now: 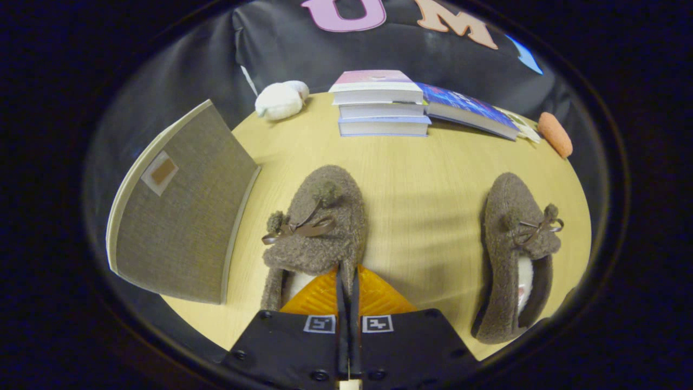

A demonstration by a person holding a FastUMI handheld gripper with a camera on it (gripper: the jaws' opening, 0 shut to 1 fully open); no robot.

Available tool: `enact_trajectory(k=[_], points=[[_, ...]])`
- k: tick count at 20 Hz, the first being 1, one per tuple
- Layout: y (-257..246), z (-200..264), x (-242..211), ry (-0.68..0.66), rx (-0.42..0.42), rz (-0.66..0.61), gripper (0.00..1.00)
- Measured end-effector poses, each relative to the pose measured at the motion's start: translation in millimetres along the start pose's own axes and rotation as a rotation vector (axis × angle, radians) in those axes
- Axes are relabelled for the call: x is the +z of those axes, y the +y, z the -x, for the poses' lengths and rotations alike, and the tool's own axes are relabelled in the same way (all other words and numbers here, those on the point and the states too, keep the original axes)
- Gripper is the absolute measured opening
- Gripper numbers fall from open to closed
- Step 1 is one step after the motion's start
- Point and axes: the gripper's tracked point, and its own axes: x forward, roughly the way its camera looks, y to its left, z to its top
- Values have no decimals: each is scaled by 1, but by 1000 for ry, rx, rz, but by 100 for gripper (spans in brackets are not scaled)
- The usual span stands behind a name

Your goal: Open the storage box then place both shoes into the box .Put the left shoe in first, then the right shoe, with the right side of both shoes facing outward in a uniform manner.

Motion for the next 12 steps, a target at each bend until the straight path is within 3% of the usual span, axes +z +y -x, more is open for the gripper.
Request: enact_trajectory(k=[5, 12], points=[[0, 10, 6, -33, -61, -7, 3], [21, 65, 25, -137, -89, -33, 4]])
